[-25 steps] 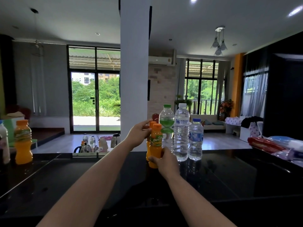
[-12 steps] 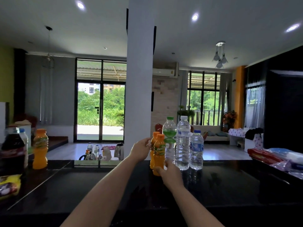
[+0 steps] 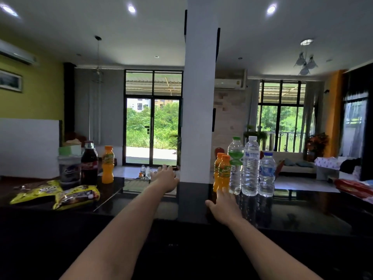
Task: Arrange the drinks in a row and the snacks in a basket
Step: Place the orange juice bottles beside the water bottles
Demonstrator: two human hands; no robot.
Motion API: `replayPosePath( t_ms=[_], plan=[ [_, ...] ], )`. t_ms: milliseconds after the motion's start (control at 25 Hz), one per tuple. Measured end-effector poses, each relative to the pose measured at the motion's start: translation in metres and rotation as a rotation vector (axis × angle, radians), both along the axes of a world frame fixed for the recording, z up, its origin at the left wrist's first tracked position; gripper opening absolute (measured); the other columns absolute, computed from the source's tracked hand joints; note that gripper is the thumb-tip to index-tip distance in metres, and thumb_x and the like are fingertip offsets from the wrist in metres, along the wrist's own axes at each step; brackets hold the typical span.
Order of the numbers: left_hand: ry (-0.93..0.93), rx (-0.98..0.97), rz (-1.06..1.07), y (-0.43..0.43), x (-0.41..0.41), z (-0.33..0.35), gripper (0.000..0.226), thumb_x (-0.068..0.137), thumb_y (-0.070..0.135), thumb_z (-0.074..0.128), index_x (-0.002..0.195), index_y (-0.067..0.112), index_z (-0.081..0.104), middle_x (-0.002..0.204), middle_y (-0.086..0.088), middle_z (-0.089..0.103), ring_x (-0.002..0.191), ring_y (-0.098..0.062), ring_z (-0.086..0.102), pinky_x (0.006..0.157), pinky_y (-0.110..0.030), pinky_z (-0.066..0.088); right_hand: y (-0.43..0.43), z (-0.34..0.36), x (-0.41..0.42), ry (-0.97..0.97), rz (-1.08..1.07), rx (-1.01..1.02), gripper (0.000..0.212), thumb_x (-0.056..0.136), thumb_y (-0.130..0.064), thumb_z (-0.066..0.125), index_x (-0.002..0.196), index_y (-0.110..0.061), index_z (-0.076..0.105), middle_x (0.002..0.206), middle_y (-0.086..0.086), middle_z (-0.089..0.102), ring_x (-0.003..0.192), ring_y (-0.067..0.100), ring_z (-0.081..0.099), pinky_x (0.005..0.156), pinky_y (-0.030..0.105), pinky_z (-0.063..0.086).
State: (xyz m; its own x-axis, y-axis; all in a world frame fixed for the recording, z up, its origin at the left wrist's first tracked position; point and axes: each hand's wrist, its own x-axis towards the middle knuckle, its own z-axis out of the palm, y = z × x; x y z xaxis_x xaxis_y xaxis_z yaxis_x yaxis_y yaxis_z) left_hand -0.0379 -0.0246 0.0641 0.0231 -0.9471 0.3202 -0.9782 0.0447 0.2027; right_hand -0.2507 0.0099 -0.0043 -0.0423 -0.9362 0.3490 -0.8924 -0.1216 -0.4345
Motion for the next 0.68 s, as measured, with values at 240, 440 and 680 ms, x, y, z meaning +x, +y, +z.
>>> replayPosePath(
  t_ms=[240, 440, 680],
  plan=[
    [0.009, 0.016, 0.048, 0.021, 0.092, 0.012, 0.072, 0.094, 0.045, 0.050, 0.150, 0.013, 0.018, 0.159, -0.010, 0.013, 0.146, -0.030, 0.012, 0.116, -0.053, 0.019, -0.008, 0.011, 0.080, -0.007, 0.129, -0.024, 0.071, 0.095, -0.049, 0.048, 0.151, -0.012, 0.027, 0.160, 0.008, 0.020, 0.146, 0.031, 0.020, 0.115, 0.045, 0.026],
    [-0.198, -0.046, 0.100, 0.015, 0.167, 0.035, 0.069, 0.094, 0.042, 0.050, 0.150, 0.014, 0.020, 0.159, -0.011, 0.017, 0.145, -0.029, 0.015, 0.115, -0.054, 0.020, -0.025, 0.010, 0.168, -0.160, 0.253, 0.018, 0.067, 0.095, -0.045, 0.051, 0.148, -0.008, 0.034, 0.158, 0.008, 0.027, 0.141, 0.032, 0.028, 0.112, 0.045, 0.030],
    [-0.614, -0.154, 0.133, -0.014, 0.235, 0.080, 0.062, 0.094, 0.034, 0.052, 0.148, 0.017, 0.025, 0.158, -0.010, 0.020, 0.146, -0.027, 0.015, 0.115, -0.058, 0.011, -0.064, 0.009, 0.271, -0.383, 0.419, 0.025, 0.059, 0.095, -0.039, 0.055, 0.144, -0.010, 0.042, 0.151, 0.012, 0.040, 0.137, 0.030, 0.038, 0.111, 0.042, 0.036]
  ],
)
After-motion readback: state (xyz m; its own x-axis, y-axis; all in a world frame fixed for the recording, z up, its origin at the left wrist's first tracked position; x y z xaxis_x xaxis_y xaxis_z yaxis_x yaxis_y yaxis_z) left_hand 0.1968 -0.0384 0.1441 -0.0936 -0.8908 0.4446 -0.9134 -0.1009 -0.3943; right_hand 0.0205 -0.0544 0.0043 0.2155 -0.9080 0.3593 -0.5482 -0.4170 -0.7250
